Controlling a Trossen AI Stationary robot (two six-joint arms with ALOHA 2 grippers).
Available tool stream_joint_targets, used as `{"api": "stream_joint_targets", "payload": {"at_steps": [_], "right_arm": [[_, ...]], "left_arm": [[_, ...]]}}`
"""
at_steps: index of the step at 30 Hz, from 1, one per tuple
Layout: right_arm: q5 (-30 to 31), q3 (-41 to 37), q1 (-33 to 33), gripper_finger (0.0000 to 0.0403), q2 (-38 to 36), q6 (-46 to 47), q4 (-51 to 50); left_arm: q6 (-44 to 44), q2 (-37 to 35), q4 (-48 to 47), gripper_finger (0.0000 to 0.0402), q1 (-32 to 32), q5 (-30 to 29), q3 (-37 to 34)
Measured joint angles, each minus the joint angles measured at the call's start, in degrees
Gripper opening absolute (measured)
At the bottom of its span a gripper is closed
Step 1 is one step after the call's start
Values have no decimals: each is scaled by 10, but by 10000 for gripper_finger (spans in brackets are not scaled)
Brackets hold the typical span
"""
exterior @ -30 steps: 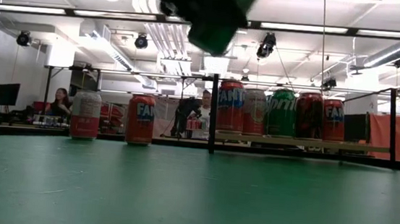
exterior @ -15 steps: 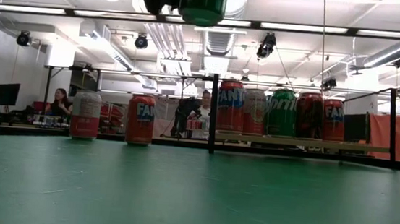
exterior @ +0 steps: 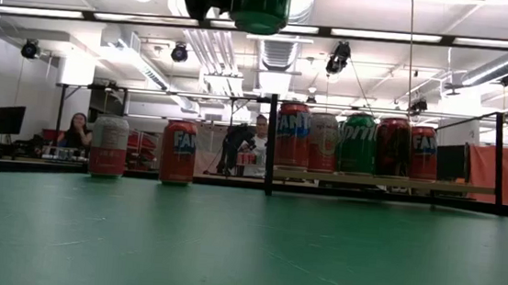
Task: Place canned beverage on shelf
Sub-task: Put the green soda can on the shelf aligned with the other green soda cans
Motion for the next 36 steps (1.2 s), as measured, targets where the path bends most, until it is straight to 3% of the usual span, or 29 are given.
{"api": "stream_joint_targets", "payload": {"at_steps": [7, 13, 16, 21, 29, 36], "right_arm": [[-2, 6, -9, 282, -1, 20, -21], [7, 9, -10, 281, -3, 20, -28], [24, 9, -11, 281, -21, 16, -28], [58, 9, -11, 281, -84, 40, -114], [164, 2, -14, 281, -212, 124, -308], [211, -77, -19, 281, -298, 232, -388]], "left_arm": [[0, 0, 2, 288, 0, -6, -2], [15, -3, 6, 364, 0, -6, -2], [26, -7, 4, 378, 1, -8, -2], [58, -19, -8, 376, 1, -14, -2], [142, -63, -36, 365, 3, -34, -2], [187, -136, -97, 351, 27, -28, -11]]}}
